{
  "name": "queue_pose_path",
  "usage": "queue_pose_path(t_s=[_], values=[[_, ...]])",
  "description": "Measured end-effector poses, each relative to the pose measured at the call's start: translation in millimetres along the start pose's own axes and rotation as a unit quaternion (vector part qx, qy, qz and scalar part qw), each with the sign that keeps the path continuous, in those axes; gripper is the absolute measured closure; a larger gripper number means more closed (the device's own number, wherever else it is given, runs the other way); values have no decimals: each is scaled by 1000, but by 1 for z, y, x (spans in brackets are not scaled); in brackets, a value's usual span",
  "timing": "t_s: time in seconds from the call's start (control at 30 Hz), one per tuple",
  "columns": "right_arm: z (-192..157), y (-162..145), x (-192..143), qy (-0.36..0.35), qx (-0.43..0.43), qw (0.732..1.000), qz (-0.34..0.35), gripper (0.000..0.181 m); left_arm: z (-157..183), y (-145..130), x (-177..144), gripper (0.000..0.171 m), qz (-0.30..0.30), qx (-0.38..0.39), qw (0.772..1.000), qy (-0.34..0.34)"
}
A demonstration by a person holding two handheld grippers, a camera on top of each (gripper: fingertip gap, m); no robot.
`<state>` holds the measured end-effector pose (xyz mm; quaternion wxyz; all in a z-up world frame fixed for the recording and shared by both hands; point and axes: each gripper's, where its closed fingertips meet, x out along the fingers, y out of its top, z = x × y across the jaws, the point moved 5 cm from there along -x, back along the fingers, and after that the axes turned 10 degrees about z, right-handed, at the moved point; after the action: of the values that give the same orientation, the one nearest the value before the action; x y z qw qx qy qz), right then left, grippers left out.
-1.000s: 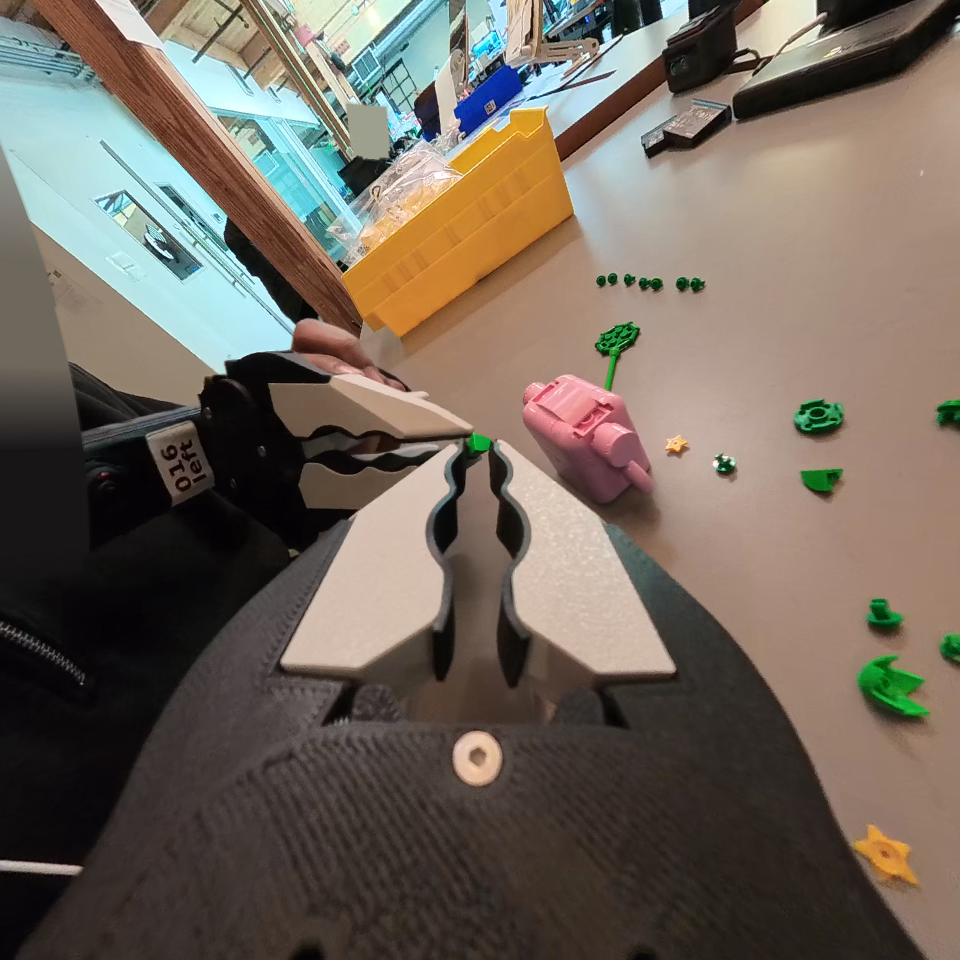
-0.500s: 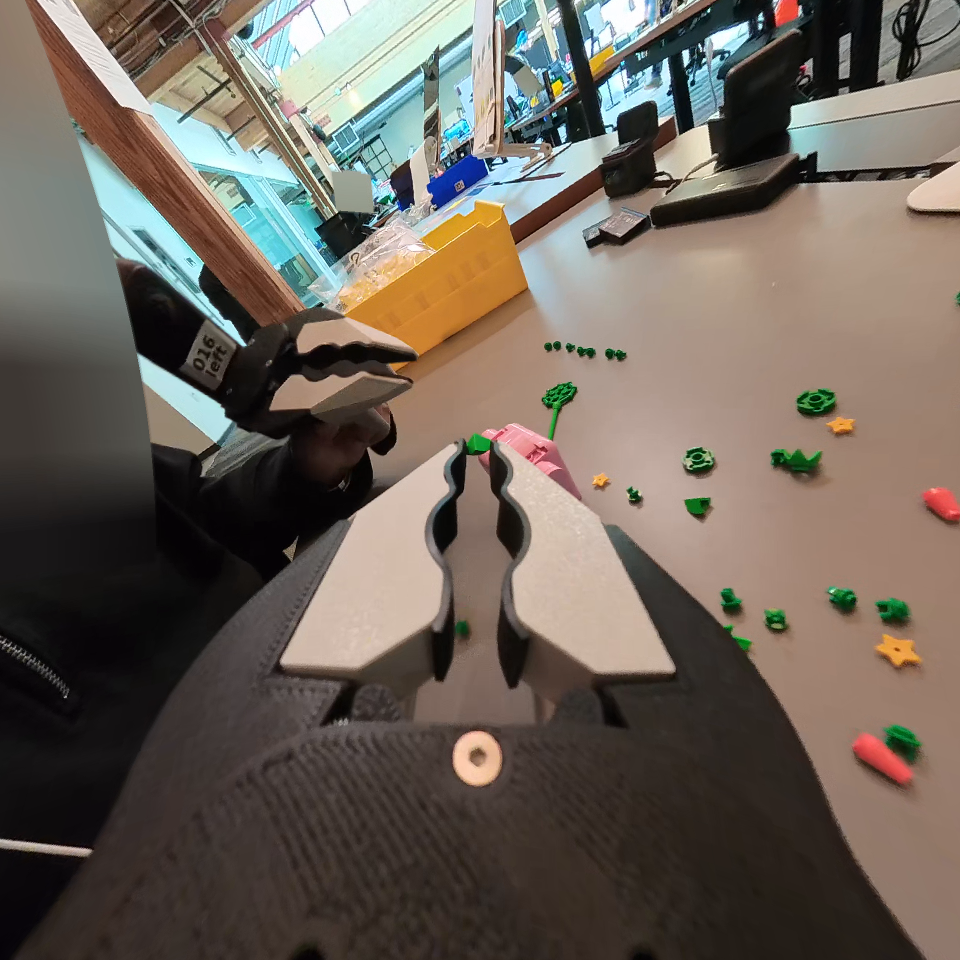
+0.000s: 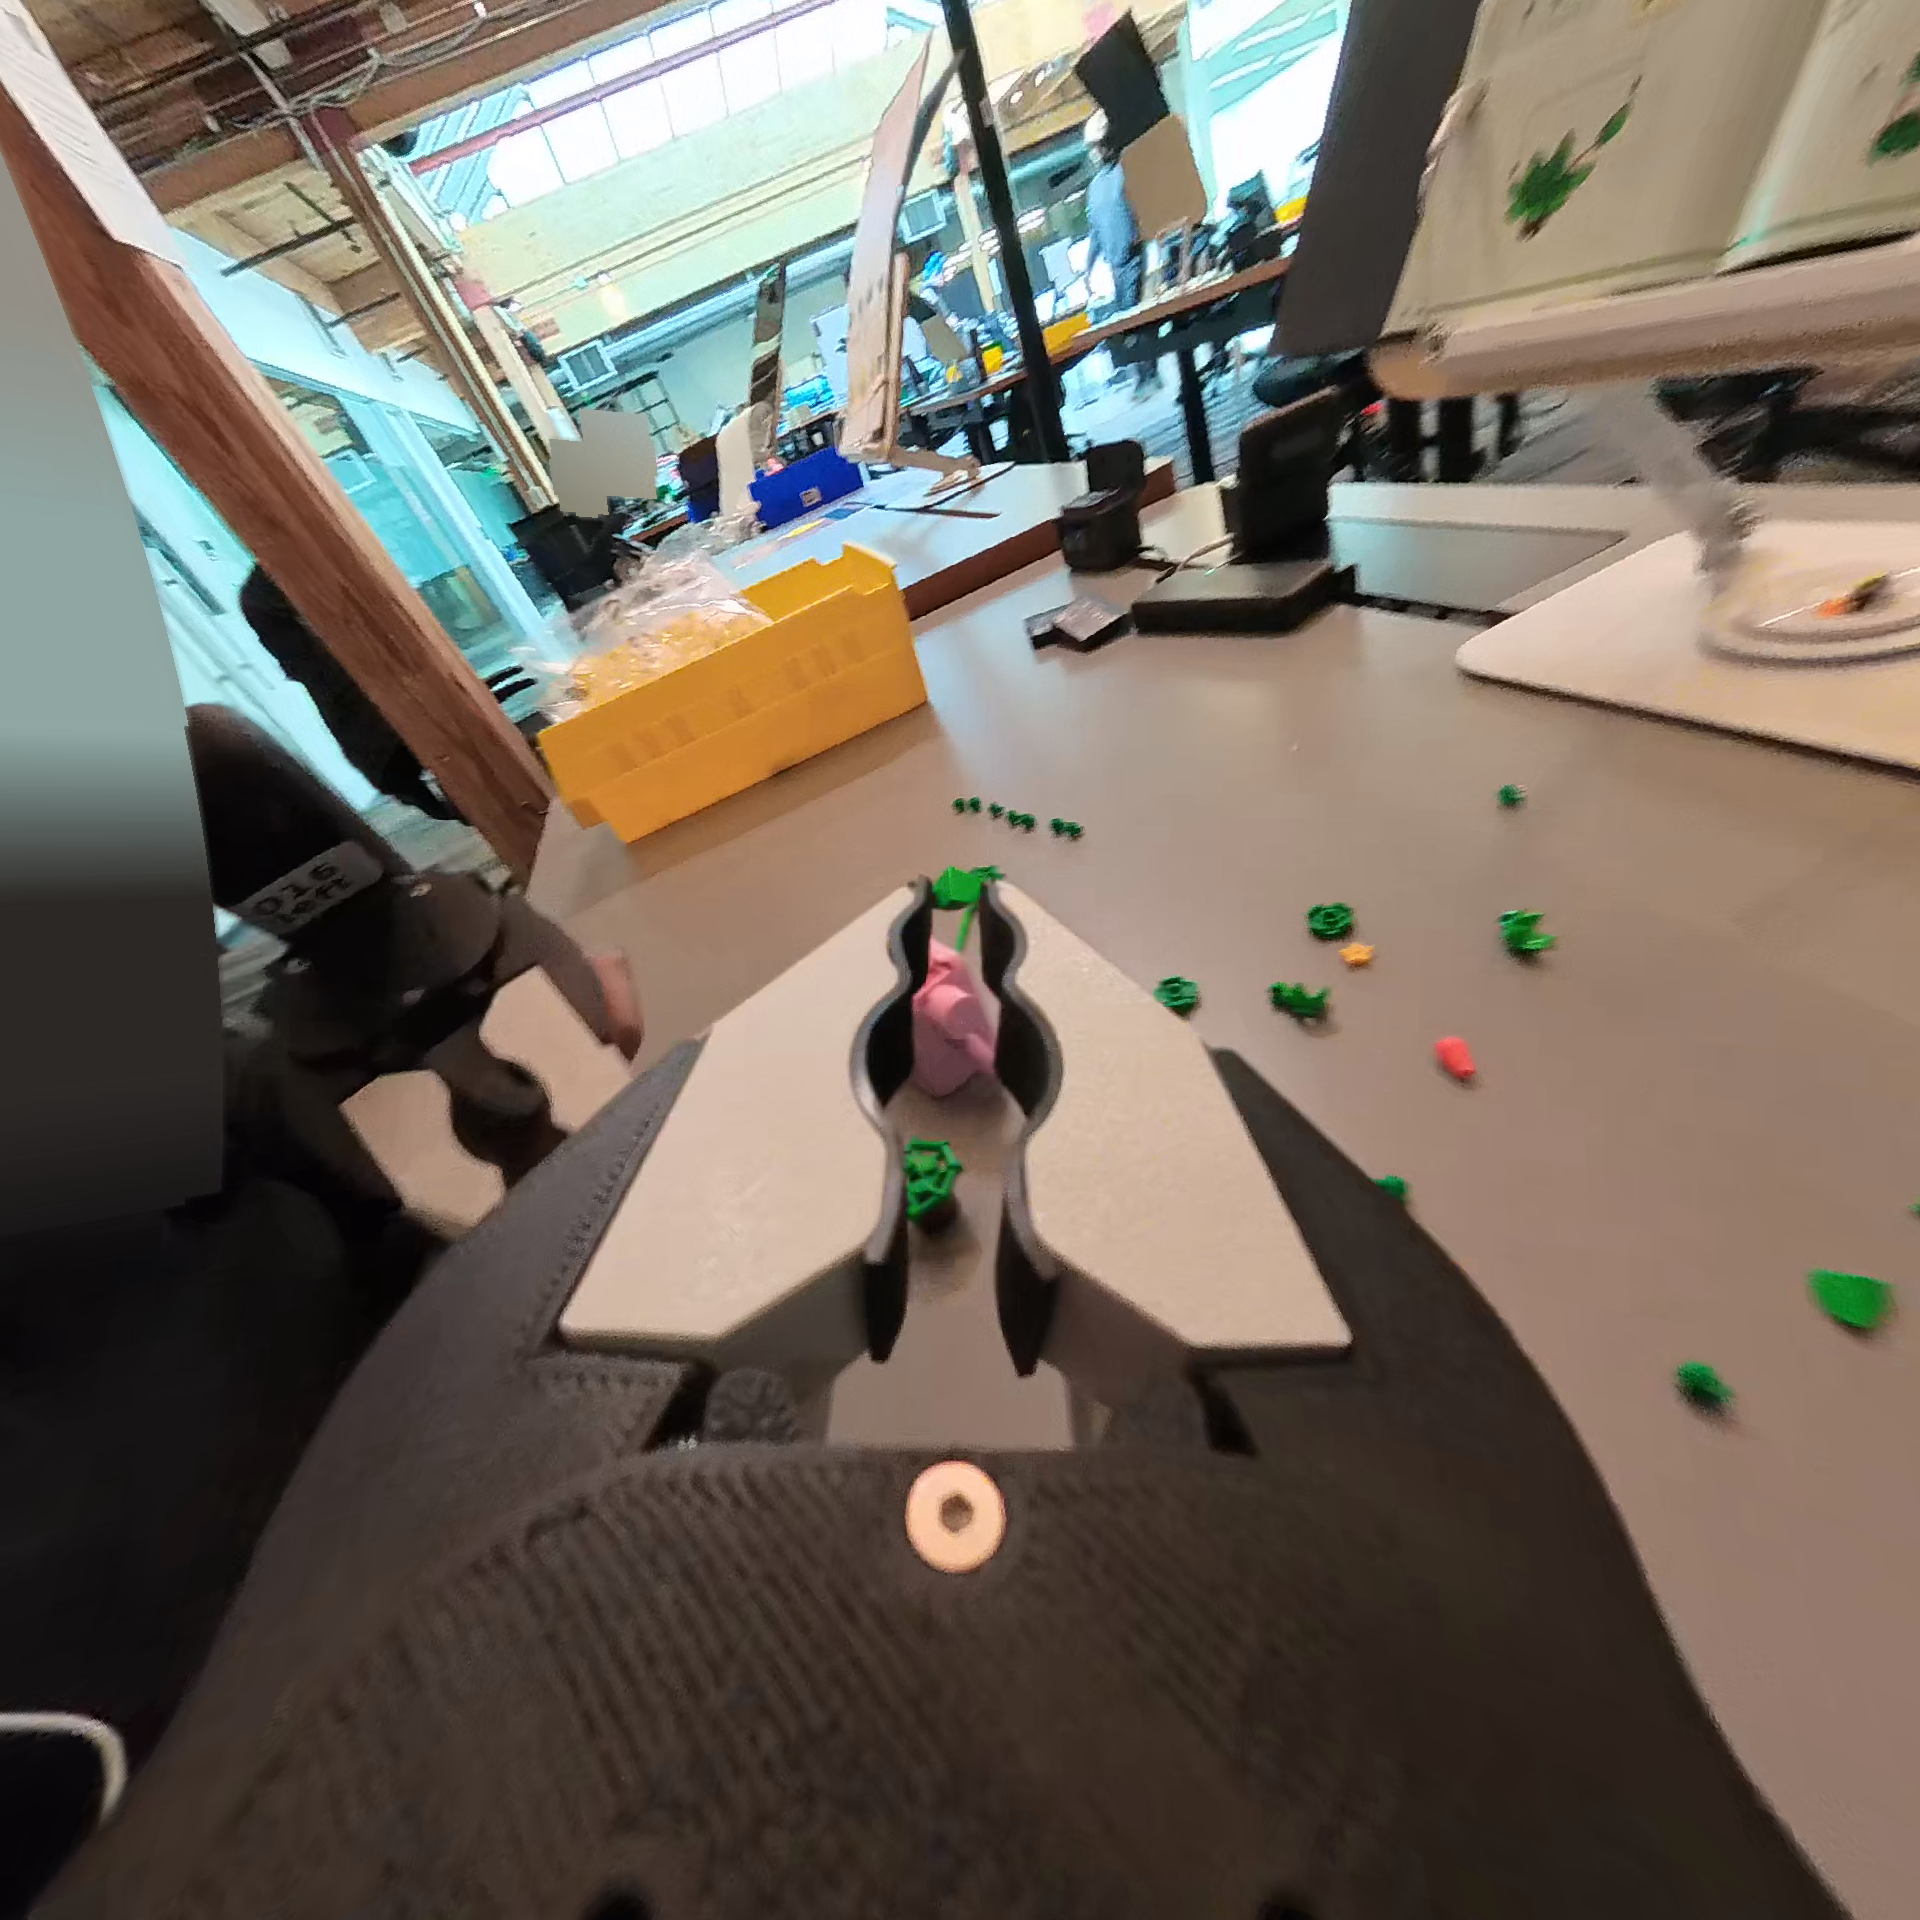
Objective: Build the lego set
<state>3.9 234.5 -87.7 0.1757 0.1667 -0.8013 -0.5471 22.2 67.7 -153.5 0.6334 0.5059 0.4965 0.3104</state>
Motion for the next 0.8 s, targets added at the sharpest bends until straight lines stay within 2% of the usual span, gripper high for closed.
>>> queue_pose_path(t_s=[0.2,0.47,0.67,0.8], values=[[5,14,-20,-15,-27,999,26,174,31,7,35,161,-23,11,998,-58],[-4,15,-25,-16,-77,997,16,174,63,11,80,158,-61,1,991,-122],[-8,12,-22,-2,-63,998,16,174,75,18,114,152,-82,11,985,-154],[-8,14,-23,-2,-65,998,21,174,78,15,130,153,-111,22,981,-155]])
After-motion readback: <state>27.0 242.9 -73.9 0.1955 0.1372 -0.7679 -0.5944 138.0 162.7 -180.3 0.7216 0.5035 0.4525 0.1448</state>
